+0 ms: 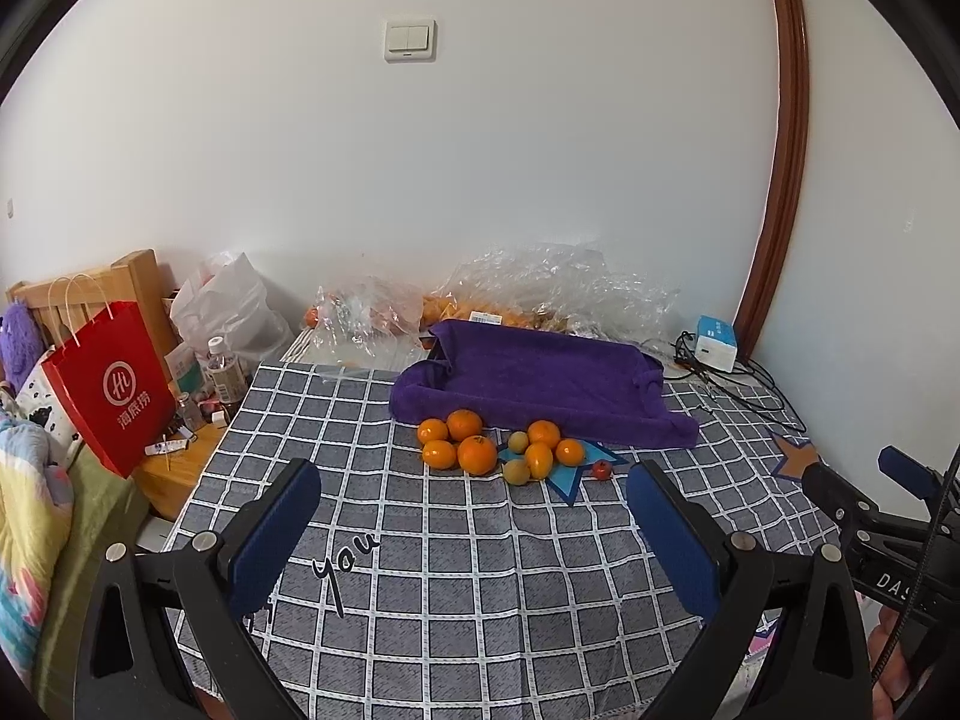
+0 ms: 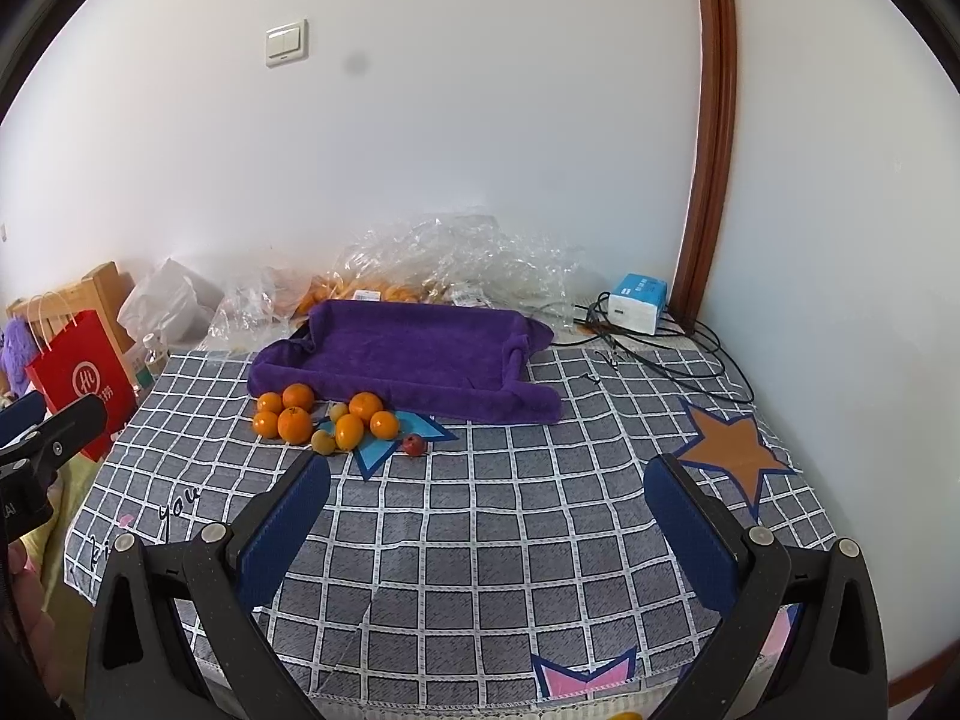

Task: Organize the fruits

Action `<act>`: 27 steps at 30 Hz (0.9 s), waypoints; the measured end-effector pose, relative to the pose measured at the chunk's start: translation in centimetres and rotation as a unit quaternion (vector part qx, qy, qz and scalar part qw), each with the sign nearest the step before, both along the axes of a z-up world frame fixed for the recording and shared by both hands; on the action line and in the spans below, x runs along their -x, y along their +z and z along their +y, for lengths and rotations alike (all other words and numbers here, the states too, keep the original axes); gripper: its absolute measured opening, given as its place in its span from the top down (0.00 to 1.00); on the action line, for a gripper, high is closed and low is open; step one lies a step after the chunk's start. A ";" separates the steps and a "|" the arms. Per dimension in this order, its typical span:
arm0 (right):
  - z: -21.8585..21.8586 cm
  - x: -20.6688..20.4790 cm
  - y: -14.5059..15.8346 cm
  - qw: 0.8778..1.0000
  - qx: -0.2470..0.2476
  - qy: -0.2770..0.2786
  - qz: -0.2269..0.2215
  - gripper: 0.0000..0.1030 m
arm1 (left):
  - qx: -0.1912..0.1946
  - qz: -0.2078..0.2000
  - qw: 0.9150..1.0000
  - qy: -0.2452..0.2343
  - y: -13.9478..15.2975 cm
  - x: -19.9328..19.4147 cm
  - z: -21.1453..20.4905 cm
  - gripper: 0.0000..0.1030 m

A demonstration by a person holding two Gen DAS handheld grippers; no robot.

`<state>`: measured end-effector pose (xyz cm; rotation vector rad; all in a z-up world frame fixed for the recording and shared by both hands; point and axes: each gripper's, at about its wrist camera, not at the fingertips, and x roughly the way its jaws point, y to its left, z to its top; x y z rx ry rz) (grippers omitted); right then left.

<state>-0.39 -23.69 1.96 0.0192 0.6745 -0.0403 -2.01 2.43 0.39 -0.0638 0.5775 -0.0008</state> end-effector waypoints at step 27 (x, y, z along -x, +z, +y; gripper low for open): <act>0.3 0.0 -0.1 1.000 -0.001 0.000 0.000 0.00 | 0.004 -0.007 1.000 -0.008 0.3 0.2 -0.5 0.00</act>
